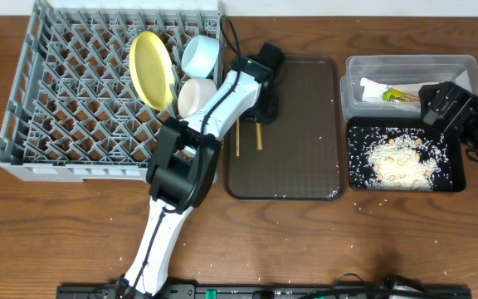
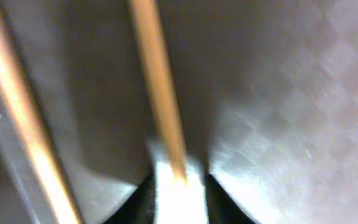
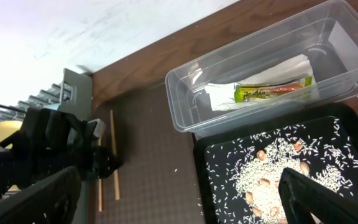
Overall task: Sort waste into correct bins and load items into the dishwasher
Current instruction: 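Lower the left gripper onto a wooden chopstick on the tray and grasp, then carry the chopstick to the rack and insert it beside the plates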
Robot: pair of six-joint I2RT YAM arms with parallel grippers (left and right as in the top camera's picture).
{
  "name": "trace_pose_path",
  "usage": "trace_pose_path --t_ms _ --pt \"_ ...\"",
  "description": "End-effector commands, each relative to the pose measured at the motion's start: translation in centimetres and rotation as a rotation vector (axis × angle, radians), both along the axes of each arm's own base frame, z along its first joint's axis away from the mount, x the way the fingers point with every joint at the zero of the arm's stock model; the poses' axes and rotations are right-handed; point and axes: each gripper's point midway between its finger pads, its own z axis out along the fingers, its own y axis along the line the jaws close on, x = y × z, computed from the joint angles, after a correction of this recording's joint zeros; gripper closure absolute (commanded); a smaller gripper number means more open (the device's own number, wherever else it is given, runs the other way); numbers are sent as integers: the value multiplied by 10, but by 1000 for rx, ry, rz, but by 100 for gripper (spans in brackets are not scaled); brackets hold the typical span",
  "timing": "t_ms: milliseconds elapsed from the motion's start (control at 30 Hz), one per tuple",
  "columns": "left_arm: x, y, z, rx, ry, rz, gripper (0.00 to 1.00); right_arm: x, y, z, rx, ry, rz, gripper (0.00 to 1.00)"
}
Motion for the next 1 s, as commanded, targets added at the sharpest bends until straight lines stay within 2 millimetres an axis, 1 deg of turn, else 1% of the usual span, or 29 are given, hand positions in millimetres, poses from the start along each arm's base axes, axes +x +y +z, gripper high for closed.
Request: trace_pose_path --t_ms 0,67,133,200,267,333,367,467,533,567,633,667,700,767,800,867,933,967 --pt "-30 -19 -32 -21 112 -43 92 1 -2 2 3 -4 -7 1" --pt "-30 -24 -31 -25 104 -52 92 1 -2 2 3 -4 -7 1" --pt "-28 -27 -26 -31 93 -57 93 1 -2 2 3 -4 -7 1" --pt "-25 -28 -13 -41 74 -63 93 1 -2 2 3 -3 -7 1" --pt "-21 -27 5 -53 43 -63 93 1 -2 2 3 -4 -7 1" --pt "-15 -23 33 -60 -11 -70 93 1 -2 2 3 -3 -7 1" --pt "-12 -19 51 -59 -45 -74 93 1 -2 2 3 -4 -7 1" --pt "-7 2 103 -25 -144 -53 93 1 -2 2 3 -4 -7 1" --pt "-8 23 139 8 -207 -36 92 1 -2 2 3 -4 -7 1" --pt "-10 37 159 31 -241 -17 93 1 -2 2 3 -4 -7 1" --pt "-16 61 186 83 -280 -5 92 1 -2 2 3 -4 -7 1" --pt "-25 87 202 147 -290 18 93 1 -2 2 3 -4 -7 1" --pt "-28 97 207 170 -291 31 93 1 -2 2 3 -4 -7 1" --pt "-42 134 220 250 -265 80 93 1 -2 2 3 -4 -7 1" --pt "-48 148 224 273 -249 98 92 1 -2 2 3 -4 -7 1" --pt "-57 173 224 305 -197 111 93 1 -2 2 3 -4 -7 1" --pt "-62 198 218 338 -140 111 93 1 -2 2 3 -4 -7 1" --pt "-63 204 215 345 -125 109 92 1 -2 2 3 -4 -7 1"
